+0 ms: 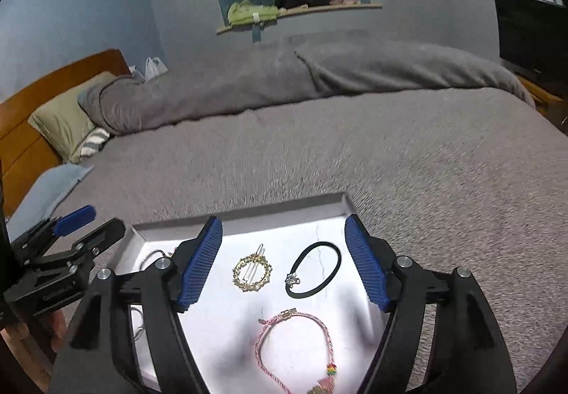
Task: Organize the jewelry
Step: 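Open both tools to release the items onto the tray floor, then withdraw both tools from the tray toward the remaining bracelets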
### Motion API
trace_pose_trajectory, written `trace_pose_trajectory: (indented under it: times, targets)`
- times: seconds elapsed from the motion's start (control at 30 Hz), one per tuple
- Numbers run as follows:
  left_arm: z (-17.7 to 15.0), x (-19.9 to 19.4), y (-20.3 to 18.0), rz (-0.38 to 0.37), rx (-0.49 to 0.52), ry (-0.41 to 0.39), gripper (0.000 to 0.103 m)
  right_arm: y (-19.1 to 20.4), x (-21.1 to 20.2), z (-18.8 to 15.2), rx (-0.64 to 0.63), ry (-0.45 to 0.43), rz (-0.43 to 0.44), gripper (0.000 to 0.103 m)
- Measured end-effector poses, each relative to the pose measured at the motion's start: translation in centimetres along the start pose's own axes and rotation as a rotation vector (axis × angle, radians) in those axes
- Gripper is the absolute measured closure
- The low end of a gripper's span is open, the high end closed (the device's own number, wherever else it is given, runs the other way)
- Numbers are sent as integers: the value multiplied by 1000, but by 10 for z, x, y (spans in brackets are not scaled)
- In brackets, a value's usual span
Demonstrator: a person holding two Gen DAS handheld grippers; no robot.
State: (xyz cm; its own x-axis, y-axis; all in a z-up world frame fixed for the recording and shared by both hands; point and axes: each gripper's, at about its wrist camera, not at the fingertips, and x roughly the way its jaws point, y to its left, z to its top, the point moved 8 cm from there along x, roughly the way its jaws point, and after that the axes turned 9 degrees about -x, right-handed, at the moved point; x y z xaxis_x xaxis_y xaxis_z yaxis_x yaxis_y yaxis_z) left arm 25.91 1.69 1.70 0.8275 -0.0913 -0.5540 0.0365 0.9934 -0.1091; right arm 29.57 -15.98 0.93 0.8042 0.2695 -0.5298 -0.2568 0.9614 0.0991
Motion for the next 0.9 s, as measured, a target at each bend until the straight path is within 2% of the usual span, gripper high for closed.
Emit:
trace_pose_trajectory:
  times: [0.1, 0.17, 0.37, 0.53, 0.67, 0.9]
  targets:
    - [-2, -19, 3, 28, -16, -22, 10, -4, -26, 3, 5, -40, 14, 9]
    - [-7, -30, 7, 46, -35, -34, 9, -5, -38, 3, -3, -50, 13, 5]
    - [-34, -59, 22, 60, -137, -21, 7, -8, -79, -3, -5, -79, 0, 5]
    - [-59, -84, 28, 99, -135, -32, 6, -10, -113, -16, -6, -103, -4, 5]
    - [-74, -97, 31, 98, -141, -23, 6, -16, -132, -36, -16, -107, -11, 5]
    - [-101, -112, 25, 95, -108, -18, 6, -27, -142, -83, -54, -48, -55, 5]
